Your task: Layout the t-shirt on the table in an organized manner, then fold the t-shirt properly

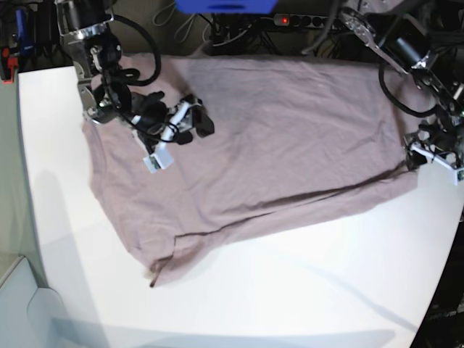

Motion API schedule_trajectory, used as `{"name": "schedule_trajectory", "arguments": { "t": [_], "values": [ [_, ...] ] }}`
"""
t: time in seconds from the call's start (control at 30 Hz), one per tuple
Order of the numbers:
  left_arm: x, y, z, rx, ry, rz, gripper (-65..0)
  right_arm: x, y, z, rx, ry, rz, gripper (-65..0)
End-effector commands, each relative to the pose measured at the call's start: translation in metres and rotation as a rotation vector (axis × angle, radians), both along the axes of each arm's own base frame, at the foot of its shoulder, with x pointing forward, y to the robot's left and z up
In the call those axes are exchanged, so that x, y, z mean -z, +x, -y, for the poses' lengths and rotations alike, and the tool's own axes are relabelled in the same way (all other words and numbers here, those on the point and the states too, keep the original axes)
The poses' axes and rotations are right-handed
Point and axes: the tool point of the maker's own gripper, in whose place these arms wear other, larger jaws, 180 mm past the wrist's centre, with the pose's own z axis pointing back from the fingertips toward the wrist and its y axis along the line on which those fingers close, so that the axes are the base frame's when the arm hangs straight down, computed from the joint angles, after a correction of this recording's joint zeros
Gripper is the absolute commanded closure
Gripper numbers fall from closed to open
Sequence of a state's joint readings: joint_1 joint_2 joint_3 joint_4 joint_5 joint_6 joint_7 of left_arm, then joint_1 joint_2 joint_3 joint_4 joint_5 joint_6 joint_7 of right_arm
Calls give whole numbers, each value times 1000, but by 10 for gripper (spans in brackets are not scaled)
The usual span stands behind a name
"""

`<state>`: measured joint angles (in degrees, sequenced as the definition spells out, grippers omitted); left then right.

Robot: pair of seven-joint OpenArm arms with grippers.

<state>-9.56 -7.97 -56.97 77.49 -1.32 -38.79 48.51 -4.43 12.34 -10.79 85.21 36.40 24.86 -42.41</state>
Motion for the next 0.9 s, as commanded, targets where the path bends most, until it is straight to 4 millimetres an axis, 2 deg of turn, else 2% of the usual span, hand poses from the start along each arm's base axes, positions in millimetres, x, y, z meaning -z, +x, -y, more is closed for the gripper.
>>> {"name": "schedule_trajectory", "arguments": {
  "t": [0.0, 0.2, 0.37, 0.5, 0.73, 0.87],
  "values": [
    [-21, 14, -7, 3, 23, 75, -458, -5, 5, 1, -7, -4, 20, -367],
    [-30, 28, -2, 7, 15, 109, -458, -7, 8, 1, -7, -4, 26, -367],
    [-16, 31, 2, 9, -30, 87, -457, -6, 8, 2, -7, -6, 26, -367],
    [-13, 39, 4, 6, -59, 114, -455, -6, 8, 2, -7, -6, 26, -367],
    [-12, 42, 7, 13, -67, 122, -345, -5, 7, 7, -8, -18, 26, -367],
    [-9, 42, 8, 14, -76, 117, -338, -5, 7, 7, -9, -20, 26, -367]
  ]
}}
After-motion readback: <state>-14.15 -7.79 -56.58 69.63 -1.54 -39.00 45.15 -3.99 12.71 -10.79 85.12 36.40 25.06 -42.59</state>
